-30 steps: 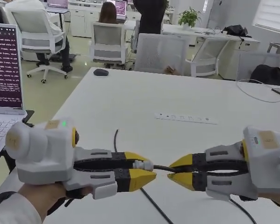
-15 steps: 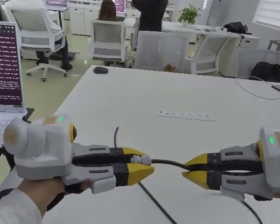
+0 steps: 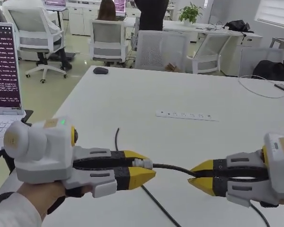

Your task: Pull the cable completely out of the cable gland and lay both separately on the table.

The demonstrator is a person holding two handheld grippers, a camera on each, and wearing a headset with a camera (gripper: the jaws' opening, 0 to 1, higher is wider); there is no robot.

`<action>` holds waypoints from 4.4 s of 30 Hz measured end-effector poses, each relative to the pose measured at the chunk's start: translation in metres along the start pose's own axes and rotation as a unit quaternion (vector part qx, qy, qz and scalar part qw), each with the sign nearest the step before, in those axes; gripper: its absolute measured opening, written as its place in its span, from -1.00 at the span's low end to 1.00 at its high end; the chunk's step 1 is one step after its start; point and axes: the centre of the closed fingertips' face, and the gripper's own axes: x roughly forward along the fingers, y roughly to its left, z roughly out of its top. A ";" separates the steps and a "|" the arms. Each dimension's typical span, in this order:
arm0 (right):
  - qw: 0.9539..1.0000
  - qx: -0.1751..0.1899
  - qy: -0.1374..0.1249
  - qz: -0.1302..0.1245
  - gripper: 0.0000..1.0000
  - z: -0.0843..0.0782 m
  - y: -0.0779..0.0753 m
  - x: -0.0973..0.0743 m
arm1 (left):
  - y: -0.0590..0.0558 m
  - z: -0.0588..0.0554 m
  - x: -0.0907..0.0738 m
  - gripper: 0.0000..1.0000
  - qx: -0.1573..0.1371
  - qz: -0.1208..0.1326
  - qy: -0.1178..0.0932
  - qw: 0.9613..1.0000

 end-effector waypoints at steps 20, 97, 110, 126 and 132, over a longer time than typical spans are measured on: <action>1.000 0.001 -0.016 0.019 -0.67 0.021 0.003 0.007 | -0.004 -0.001 0.002 -0.67 0.027 -0.009 0.004 1.000; 0.999 0.012 0.017 0.026 -0.87 -0.007 0.011 0.012 | -0.007 0.001 0.002 -0.68 0.010 -0.014 0.001 1.000; 0.999 -0.014 -0.016 0.041 -0.72 0.030 0.019 0.028 | -0.006 -0.003 0.003 -0.68 0.012 -0.013 0.014 1.000; 0.997 -0.035 -0.021 0.058 -0.90 0.041 0.028 0.043 | -0.007 -0.003 0.004 -0.67 0.008 -0.018 0.012 1.000; 0.997 -0.039 -0.022 0.058 -0.91 0.041 0.029 0.042 | -0.008 -0.004 0.004 -0.67 0.006 -0.020 0.013 1.000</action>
